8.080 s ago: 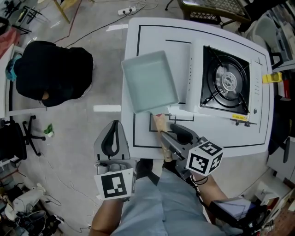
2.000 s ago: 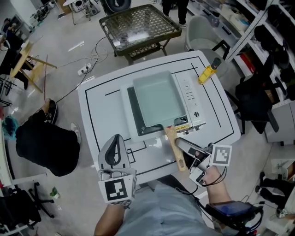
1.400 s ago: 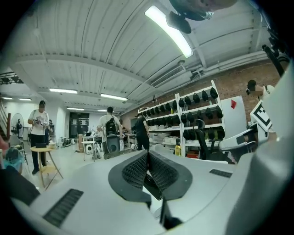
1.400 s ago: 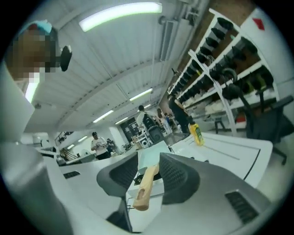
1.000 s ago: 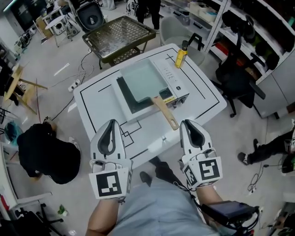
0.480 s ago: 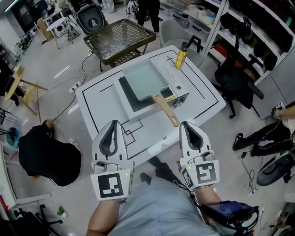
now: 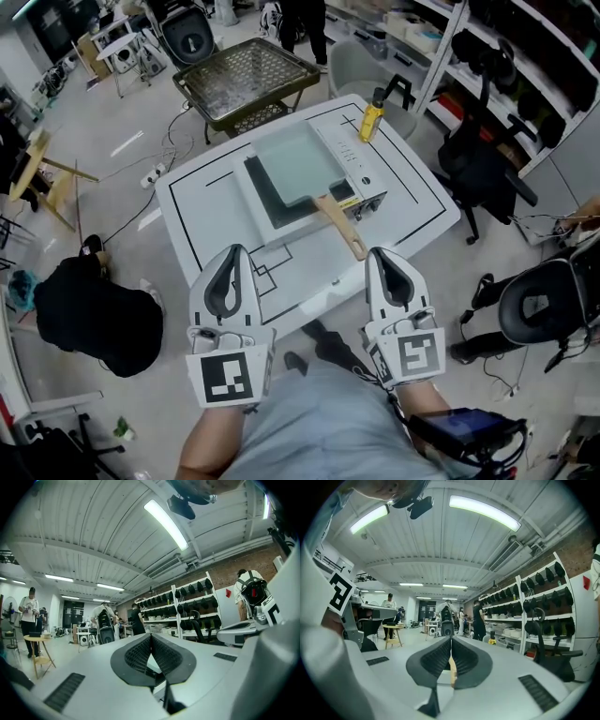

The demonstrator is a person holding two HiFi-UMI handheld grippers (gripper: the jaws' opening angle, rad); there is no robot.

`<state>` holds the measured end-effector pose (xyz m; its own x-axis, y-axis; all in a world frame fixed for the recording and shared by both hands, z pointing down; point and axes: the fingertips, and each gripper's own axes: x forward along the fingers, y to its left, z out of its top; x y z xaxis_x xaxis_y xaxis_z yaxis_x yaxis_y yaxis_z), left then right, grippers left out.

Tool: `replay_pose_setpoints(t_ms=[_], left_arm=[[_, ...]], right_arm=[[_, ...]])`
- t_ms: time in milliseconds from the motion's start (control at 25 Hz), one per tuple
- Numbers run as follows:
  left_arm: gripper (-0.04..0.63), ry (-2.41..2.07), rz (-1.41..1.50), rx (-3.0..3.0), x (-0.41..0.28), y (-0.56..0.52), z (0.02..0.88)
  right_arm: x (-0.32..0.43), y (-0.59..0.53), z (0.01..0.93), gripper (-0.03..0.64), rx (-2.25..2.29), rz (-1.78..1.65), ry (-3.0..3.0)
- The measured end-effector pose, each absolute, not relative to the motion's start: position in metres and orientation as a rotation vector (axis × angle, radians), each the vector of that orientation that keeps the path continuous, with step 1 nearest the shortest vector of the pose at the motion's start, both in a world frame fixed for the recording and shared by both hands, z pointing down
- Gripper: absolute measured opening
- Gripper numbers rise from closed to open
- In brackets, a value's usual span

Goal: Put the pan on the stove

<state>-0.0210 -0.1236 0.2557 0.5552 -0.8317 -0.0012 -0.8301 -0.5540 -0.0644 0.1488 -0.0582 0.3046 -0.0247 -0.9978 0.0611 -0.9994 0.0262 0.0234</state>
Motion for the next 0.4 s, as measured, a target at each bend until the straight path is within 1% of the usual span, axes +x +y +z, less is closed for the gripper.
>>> replay_pose_setpoints(t_ms=[400], left_arm=[[0.018,1.475,-0.046,-2.737,-0.0226,-0.1287,0.2613]], right_arm=[[0.1462,-0.0668,0.3079,0.048,2.134,0.039,-2.211]])
